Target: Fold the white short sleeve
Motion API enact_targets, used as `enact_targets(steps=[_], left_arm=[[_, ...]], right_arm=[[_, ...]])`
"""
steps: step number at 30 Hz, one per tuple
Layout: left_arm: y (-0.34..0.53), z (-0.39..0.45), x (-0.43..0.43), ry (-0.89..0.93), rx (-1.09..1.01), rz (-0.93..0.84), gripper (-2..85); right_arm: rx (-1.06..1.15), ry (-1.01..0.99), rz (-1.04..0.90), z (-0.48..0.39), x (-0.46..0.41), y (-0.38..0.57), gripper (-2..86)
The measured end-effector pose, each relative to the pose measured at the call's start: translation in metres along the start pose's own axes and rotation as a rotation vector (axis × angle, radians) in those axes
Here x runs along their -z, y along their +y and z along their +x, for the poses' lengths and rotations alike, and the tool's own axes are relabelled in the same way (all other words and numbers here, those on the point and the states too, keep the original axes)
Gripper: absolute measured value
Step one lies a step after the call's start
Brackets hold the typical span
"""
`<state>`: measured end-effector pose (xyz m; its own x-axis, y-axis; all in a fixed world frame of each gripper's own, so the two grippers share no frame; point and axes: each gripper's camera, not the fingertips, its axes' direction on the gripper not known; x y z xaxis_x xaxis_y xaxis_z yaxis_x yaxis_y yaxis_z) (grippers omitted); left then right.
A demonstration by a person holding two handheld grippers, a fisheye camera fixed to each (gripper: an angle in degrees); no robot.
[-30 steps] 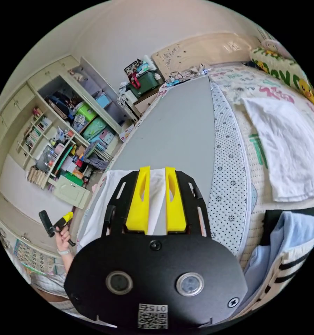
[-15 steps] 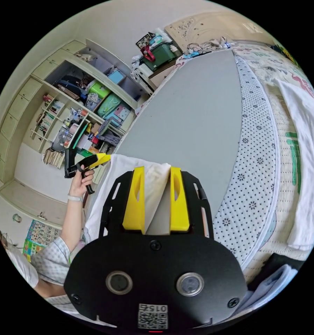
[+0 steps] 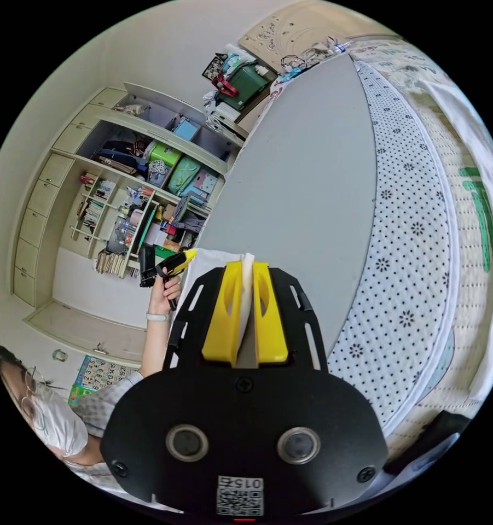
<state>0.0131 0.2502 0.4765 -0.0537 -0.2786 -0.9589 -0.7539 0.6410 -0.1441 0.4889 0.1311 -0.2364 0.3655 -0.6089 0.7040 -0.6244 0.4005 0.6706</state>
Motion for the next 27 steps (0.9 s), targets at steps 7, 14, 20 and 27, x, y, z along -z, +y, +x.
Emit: enact_targets(steps=[7,14,20,27], left_arm=[[-0.002,-0.01,0.014,0.03,0.012,-0.004,1.1],[0.005,-0.007,0.029,0.011,-0.003,-0.015,0.5],[0.02,0.011,0.05,-0.067,-0.064,-0.003,0.6],[0.052,0.04,0.083,-0.159,-0.177,0.083,1.0]], right_arm=[[-0.017,0.029,0.002,-0.019,-0.031,0.041,2.6],[-0.014,0.029,-0.006,-0.033,-0.078,0.092,2.7],[0.012,0.027,-0.003,-0.046,-0.125,0.142,3.5],[0.007,0.072,-0.007,-0.058,-0.187,0.204,3.6]])
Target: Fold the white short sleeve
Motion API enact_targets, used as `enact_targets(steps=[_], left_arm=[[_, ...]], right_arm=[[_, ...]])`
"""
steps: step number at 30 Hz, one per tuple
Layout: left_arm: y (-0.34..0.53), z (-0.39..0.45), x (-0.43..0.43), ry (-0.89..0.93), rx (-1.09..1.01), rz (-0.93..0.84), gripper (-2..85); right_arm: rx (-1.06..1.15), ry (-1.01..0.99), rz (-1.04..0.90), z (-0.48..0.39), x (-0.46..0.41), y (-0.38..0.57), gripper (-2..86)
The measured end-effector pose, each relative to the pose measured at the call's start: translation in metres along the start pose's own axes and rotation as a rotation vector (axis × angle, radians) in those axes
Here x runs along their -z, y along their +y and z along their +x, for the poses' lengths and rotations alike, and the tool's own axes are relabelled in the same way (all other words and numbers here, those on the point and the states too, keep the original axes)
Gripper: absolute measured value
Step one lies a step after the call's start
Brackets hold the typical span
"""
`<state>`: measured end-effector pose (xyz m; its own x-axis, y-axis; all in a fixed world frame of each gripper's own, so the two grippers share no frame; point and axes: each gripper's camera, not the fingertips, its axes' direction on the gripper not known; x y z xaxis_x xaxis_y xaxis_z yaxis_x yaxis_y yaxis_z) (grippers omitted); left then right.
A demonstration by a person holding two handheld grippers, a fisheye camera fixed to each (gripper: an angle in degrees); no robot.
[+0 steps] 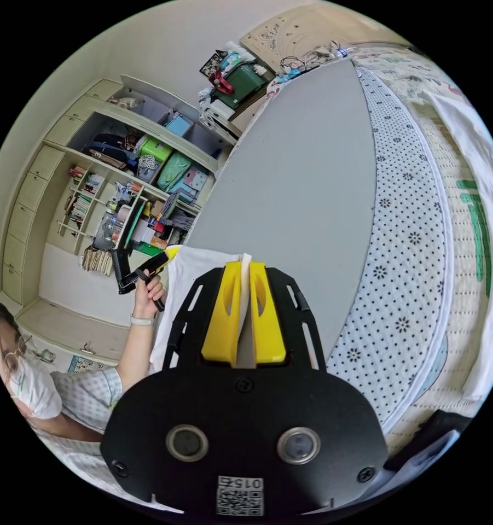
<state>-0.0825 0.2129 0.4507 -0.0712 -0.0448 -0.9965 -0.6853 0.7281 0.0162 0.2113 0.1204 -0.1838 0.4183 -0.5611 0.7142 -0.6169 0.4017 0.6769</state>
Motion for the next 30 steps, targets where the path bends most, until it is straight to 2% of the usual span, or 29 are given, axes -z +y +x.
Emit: enact_targets(steps=[2,6,9,12,14,17,23,26,30], left_arm=[[0.009,0.02,0.008,-0.131,-0.057,-0.017,1.0],[0.025,0.032,0.026,-0.191,-0.081,0.021,1.1],[0.044,0.05,0.065,-0.093,-0.137,0.106,1.0],[0.062,0.095,0.125,-0.117,-0.294,0.154,1.0],[0.073,0.121,0.181,-0.03,-0.332,0.172,1.0],[0.085,0.152,0.259,0.039,-0.351,0.212,1.0],[0.102,0.21,0.393,0.199,-0.393,0.274,1.0],[0.1,0.227,0.42,0.256,-0.407,0.225,1.0],[0.093,0.239,0.431,0.319,-0.44,0.162,1.0]], right_arm=[[0.002,0.016,-0.008,-0.006,-0.023,0.023,3.6],[0.009,0.089,0.005,-0.027,-0.057,0.059,3.6],[0.079,0.102,0.078,-0.067,-0.049,0.106,3.7],[0.295,0.126,0.163,-0.149,-0.019,0.169,3.7],[0.37,0.141,0.187,-0.209,0.005,0.222,3.7],[0.346,0.028,0.247,-0.267,0.047,0.285,3.7],[0.366,-0.02,0.298,-0.399,0.13,0.386,3.6],[0.35,0.042,0.305,-0.453,0.162,0.412,3.6],[0.293,0.065,0.299,-0.482,0.185,0.43,3.6]])
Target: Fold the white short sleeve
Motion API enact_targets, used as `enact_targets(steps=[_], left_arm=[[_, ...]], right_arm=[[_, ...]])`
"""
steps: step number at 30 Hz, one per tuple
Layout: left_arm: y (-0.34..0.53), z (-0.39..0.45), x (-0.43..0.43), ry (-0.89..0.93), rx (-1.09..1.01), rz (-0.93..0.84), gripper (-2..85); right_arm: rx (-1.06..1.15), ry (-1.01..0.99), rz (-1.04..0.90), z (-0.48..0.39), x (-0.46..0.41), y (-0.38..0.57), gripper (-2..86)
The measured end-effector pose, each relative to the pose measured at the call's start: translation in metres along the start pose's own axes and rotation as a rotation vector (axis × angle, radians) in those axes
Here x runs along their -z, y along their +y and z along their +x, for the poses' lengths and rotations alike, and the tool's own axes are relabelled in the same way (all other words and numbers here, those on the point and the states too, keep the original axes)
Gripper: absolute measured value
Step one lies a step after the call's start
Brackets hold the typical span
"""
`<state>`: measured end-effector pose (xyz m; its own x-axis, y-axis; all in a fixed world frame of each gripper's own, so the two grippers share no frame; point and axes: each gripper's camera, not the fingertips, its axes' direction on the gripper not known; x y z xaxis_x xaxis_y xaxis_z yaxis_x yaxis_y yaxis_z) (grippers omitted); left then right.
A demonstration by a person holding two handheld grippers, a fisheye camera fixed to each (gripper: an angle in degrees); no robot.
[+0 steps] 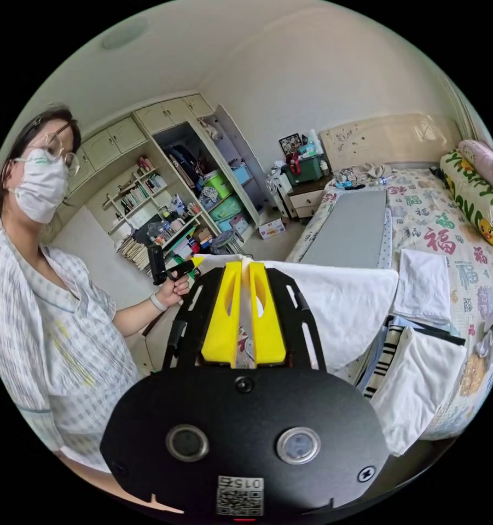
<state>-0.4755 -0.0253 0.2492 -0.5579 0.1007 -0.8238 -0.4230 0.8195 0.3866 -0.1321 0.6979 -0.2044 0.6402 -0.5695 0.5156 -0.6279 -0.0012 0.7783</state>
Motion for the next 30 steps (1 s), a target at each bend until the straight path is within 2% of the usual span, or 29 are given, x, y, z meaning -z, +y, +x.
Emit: enact_targets(steps=[4,9,14,19,24,27,30], left_arm=[[0.001,0.004,0.011,0.049,0.029,-0.019,1.1],[0.031,-0.007,0.049,0.015,0.134,-0.048,1.1],[0.054,-0.019,0.12,-0.146,0.257,-0.069,1.0],[0.034,-0.017,0.151,-0.237,0.266,-0.073,1.0],[0.018,-0.049,0.077,-0.177,0.303,-0.156,1.1],[0.033,-0.088,-0.016,-0.183,0.326,-0.245,1.1],[0.071,-0.15,-0.112,-0.189,0.49,-0.341,1.2]], right_arm=[[-0.079,-0.039,-0.052,-0.011,0.005,-0.003,3.4],[-0.107,-0.15,-0.136,-0.023,-0.036,-0.012,3.2],[-0.101,-0.365,-0.213,-0.031,-0.115,-0.033,3.3],[-0.107,-0.472,-0.242,-0.004,-0.147,-0.064,3.3],[-0.238,-0.405,-0.281,0.113,-0.155,-0.079,3.3],[-0.321,-0.29,-0.349,0.22,-0.179,-0.079,3.2],[-0.406,-0.204,-0.42,0.329,-0.221,-0.075,3.2]])
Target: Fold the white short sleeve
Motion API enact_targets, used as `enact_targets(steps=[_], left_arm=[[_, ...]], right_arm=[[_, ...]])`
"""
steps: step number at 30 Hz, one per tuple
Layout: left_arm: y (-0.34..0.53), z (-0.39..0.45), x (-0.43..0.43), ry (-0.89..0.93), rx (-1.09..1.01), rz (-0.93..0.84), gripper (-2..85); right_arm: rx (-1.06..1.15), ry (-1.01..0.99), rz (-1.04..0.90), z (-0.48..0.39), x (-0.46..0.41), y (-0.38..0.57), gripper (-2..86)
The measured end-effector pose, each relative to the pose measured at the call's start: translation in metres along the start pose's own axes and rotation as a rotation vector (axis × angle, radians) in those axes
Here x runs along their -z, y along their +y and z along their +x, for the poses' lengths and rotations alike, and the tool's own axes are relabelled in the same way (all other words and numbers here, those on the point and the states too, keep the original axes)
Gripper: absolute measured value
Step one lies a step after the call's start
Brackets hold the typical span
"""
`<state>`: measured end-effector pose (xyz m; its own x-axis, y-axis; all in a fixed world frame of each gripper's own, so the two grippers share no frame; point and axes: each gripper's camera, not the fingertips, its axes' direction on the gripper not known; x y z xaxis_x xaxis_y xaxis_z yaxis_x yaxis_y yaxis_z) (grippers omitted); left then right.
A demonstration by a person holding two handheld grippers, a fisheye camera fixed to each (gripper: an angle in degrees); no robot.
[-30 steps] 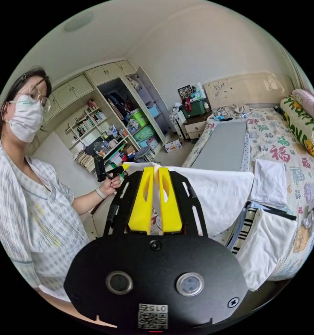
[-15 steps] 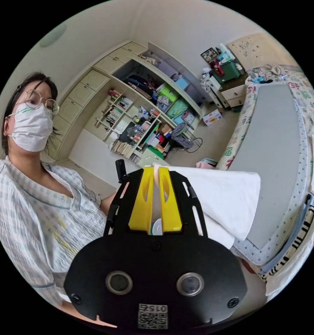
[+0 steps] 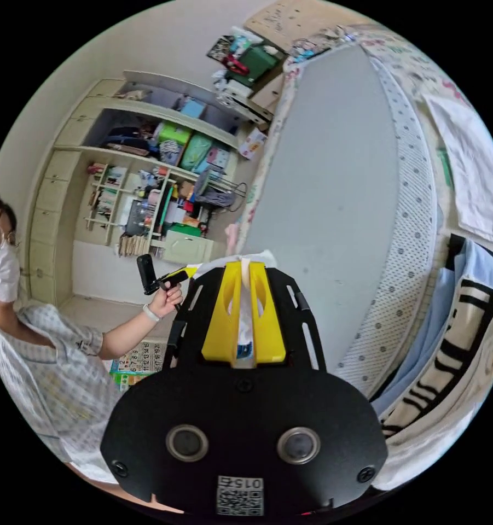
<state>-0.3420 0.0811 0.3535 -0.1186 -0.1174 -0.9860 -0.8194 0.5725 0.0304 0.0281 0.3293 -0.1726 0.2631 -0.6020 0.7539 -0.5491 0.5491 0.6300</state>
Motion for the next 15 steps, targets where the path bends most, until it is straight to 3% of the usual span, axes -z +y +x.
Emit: enact_targets(steps=[2,15], left_arm=[[-0.016,-0.014,-0.056,0.008,0.058,-0.046,1.2],[-0.128,0.043,-0.139,-0.137,-0.157,-0.201,1.7]], right_arm=[[-0.084,0.026,-0.029,0.058,0.005,-0.035,3.2],[-0.176,0.011,-0.021,0.137,0.089,-0.084,3.5]])
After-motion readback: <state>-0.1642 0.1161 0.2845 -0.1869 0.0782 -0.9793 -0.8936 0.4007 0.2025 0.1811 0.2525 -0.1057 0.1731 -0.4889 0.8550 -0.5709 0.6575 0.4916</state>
